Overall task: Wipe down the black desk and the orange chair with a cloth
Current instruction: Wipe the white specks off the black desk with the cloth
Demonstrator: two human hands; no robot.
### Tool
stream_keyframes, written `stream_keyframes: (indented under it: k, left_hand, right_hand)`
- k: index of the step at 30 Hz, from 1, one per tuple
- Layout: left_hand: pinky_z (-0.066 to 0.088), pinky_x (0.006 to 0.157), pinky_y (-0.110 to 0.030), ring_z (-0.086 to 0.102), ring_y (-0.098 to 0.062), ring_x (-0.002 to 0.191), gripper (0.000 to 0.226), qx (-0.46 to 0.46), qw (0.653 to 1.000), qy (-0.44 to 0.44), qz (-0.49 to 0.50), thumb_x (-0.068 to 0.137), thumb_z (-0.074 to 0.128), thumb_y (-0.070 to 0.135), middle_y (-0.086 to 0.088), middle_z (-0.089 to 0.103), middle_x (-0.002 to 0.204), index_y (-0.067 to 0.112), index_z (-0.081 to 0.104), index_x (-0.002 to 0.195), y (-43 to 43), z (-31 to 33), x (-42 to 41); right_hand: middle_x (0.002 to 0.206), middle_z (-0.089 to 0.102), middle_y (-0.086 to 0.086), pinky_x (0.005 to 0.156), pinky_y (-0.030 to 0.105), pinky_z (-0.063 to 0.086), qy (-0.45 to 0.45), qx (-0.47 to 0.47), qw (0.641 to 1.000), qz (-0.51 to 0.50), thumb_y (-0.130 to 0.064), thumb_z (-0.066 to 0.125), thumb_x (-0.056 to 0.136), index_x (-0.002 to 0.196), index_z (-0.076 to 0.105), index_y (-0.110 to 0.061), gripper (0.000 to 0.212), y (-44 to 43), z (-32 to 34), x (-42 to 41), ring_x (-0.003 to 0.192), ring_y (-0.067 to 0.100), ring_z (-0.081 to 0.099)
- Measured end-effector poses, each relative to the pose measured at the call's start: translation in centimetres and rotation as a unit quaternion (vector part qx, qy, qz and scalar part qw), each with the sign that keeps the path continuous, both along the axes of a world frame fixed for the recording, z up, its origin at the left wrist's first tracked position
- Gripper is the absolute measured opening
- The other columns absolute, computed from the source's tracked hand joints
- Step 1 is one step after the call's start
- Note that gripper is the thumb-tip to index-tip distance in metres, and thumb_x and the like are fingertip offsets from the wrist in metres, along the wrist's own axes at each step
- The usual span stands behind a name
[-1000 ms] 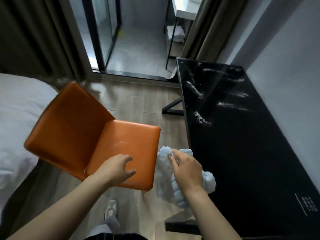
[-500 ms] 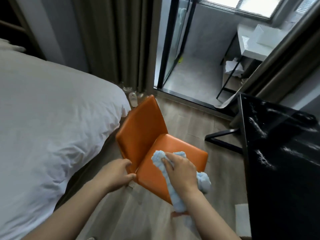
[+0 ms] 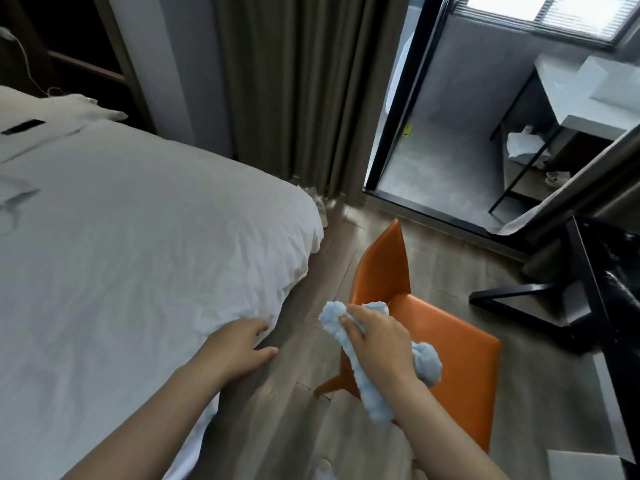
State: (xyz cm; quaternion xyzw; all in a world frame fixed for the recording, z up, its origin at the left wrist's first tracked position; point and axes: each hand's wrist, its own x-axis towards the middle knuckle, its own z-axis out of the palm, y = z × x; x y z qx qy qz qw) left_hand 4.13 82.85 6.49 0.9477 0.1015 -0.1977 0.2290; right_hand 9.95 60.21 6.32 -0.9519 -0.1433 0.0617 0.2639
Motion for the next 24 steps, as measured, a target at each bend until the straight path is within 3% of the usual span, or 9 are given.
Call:
stream_keyframes:
  k: [5, 15, 20, 24]
  left_hand:
    - [0.043, 0.095, -0.027, 0.052, -0.013, 0.117, 0.045, -0.016, 1.000, -0.014, -0.008, 0.089, 0.058, 0.044, 0.006, 0.056, 0.129, 0.023, 0.053, 0.129, 2.6, -0.8, 5.8]
    - [0.041, 0.096, -0.025, 0.051, -0.012, 0.120, 0.052, -0.003, 0.999, -0.035, -0.032, 0.090, 0.056, 0.047, 0.007, 0.051, 0.137, 0.026, 0.046, 0.137, 6.4, 0.8, 19.9]
    - [0.040, 0.095, -0.023, 0.052, -0.012, 0.120, 0.052, 0.003, 0.997, -0.037, -0.071, 0.090, 0.056, 0.046, 0.007, 0.052, 0.137, 0.025, 0.046, 0.137, 7.7, 1.5, 27.2]
    - [0.044, 0.093, -0.025, 0.054, -0.012, 0.115, 0.045, 0.005, 0.990, -0.068, -0.124, 0.090, 0.056, 0.045, 0.007, 0.057, 0.130, 0.024, 0.053, 0.130, 8.2, 2.2, 34.0]
  right_hand:
    - [0.109, 0.066, -0.007, 0.084, 0.028, 0.046, -0.003, -0.014, 1.000, -0.011, -0.043, 0.045, 0.094, 0.120, 0.060, -0.031, 0.032, 1.9, 0.0, 5.5, 0.100, 0.014, 0.061]
    - [0.098, 0.067, -0.008, 0.067, 0.023, 0.037, -0.040, -0.008, 0.997, -0.062, -0.046, 0.042, 0.094, 0.115, 0.061, -0.032, 0.032, 4.4, 1.2, 19.3, 0.086, 0.012, 0.060]
    - [0.093, 0.065, -0.003, 0.080, 0.033, 0.051, -0.030, 0.042, 0.994, -0.098, -0.032, 0.051, 0.096, 0.104, 0.067, -0.022, 0.021, 5.3, 1.6, 24.1, 0.086, 0.012, 0.063]
    - [0.087, 0.061, -0.011, 0.071, 0.016, 0.045, -0.076, -0.007, 0.989, -0.125, -0.038, 0.047, 0.097, 0.105, 0.065, -0.028, 0.023, 6.2, 2.2, 28.6, 0.079, 0.002, 0.058]
